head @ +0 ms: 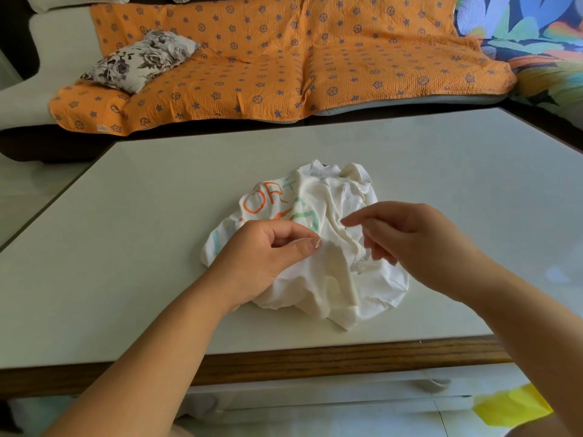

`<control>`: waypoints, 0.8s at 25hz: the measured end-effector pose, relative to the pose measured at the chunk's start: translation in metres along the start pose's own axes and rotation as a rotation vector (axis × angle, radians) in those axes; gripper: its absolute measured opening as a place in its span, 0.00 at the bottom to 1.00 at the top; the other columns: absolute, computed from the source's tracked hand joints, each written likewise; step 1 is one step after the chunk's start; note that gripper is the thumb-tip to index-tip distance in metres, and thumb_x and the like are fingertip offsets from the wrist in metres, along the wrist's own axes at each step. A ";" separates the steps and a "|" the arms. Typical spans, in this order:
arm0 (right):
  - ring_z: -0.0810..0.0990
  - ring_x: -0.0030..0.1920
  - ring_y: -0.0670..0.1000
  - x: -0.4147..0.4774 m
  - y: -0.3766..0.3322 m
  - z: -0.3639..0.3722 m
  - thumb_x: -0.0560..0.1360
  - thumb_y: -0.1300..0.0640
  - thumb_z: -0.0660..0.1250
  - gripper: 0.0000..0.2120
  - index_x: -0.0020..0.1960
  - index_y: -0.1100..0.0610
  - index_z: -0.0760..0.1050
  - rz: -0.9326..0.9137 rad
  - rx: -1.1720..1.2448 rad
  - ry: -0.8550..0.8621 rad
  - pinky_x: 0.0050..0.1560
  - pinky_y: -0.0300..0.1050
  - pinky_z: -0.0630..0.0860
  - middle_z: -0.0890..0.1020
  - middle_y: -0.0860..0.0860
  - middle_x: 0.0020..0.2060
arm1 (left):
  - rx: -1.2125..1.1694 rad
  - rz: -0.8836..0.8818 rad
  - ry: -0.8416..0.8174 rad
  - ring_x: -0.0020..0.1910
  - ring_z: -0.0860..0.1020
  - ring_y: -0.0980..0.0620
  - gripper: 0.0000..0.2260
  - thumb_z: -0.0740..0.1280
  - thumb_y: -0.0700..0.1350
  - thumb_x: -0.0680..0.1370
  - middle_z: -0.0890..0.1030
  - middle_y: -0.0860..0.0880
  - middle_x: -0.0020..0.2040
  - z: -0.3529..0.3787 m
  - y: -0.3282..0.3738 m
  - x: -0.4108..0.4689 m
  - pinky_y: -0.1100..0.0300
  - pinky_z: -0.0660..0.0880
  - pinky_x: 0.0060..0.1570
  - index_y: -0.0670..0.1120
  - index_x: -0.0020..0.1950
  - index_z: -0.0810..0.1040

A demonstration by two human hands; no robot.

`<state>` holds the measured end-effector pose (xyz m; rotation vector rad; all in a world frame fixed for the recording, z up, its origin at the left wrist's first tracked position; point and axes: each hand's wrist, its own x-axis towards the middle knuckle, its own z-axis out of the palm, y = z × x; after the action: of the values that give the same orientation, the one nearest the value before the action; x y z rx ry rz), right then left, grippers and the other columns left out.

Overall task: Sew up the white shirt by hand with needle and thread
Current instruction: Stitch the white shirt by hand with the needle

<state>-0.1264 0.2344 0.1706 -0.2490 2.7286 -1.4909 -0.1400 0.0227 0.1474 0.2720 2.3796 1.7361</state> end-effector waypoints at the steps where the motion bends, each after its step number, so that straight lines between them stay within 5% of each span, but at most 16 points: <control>1: 0.76 0.29 0.42 0.000 0.000 -0.001 0.79 0.63 0.59 0.15 0.50 0.48 0.81 -0.009 0.053 0.047 0.35 0.34 0.74 0.81 0.44 0.31 | -0.012 -0.002 -0.002 0.45 0.81 0.59 0.10 0.71 0.54 0.67 0.86 0.53 0.44 0.000 0.000 0.000 0.67 0.76 0.50 0.53 0.45 0.85; 5: 0.83 0.33 0.52 -0.004 -0.004 0.000 0.79 0.68 0.60 0.10 0.55 0.55 0.72 0.022 0.241 0.044 0.33 0.42 0.79 0.86 0.51 0.38 | -0.075 0.004 -0.003 0.44 0.81 0.59 0.09 0.71 0.53 0.67 0.86 0.53 0.44 0.002 0.001 -0.001 0.68 0.76 0.48 0.54 0.44 0.85; 12: 0.86 0.37 0.56 -0.009 -0.010 0.009 0.79 0.61 0.64 0.04 0.49 0.62 0.76 0.142 0.282 -0.039 0.39 0.53 0.83 0.87 0.48 0.44 | -0.068 0.015 -0.017 0.44 0.81 0.60 0.03 0.70 0.44 0.74 0.86 0.53 0.43 0.003 0.001 0.000 0.68 0.76 0.48 0.51 0.45 0.84; 20: 0.87 0.39 0.50 -0.011 -0.007 0.011 0.77 0.69 0.63 0.11 0.50 0.58 0.82 0.126 0.221 -0.073 0.42 0.41 0.83 0.86 0.53 0.37 | -0.083 0.019 -0.034 0.45 0.82 0.60 0.04 0.70 0.44 0.75 0.86 0.53 0.44 0.002 0.001 0.001 0.70 0.75 0.47 0.51 0.45 0.84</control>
<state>-0.1140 0.2230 0.1698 -0.1208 2.4464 -1.6931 -0.1401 0.0254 0.1476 0.3109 2.2816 1.8184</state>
